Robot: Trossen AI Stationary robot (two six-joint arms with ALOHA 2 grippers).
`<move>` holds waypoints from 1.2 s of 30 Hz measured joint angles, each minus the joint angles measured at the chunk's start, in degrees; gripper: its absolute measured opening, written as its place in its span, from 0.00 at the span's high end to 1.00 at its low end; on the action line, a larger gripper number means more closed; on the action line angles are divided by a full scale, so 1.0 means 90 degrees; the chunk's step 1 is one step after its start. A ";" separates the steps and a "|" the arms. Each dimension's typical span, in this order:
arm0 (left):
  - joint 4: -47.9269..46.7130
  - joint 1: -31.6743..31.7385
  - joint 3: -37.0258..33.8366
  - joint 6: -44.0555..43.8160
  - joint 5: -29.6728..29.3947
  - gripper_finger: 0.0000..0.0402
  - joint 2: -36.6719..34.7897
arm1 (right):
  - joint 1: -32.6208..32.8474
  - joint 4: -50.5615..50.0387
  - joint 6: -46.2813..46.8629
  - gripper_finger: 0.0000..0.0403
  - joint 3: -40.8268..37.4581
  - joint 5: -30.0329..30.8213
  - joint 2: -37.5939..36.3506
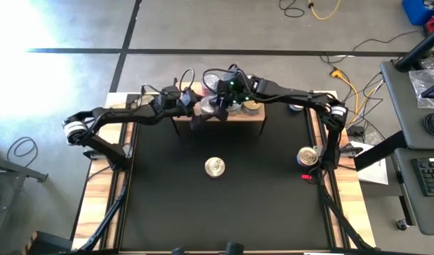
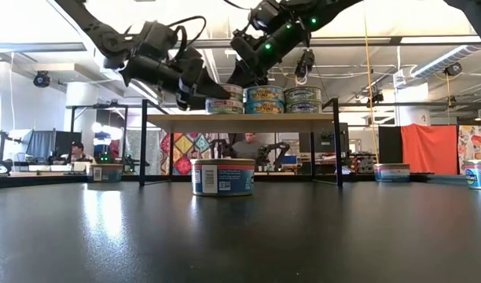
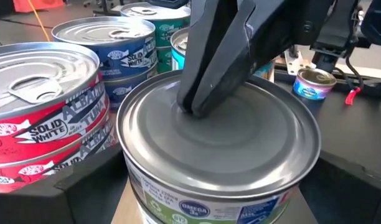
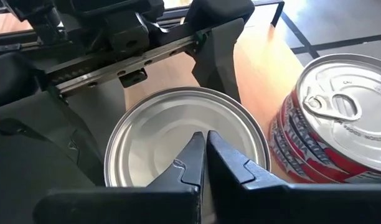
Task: Stack canned seafood by type on shelf
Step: Stack the white green tuna can on top of the white green tuna can on the shelf
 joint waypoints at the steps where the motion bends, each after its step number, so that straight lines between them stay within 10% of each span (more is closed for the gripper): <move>1: -0.0076 0.0000 0.0000 0.0063 0.0015 0.01 -0.0035 | 0.0002 0.0000 -0.0006 0.97 0.0000 -0.0002 0.0002; 36: -0.3138 0.0044 0.0751 0.0126 -0.0602 0.03 -0.1151 | -0.0140 0.0335 -0.0198 0.97 0.0019 0.0030 0.0192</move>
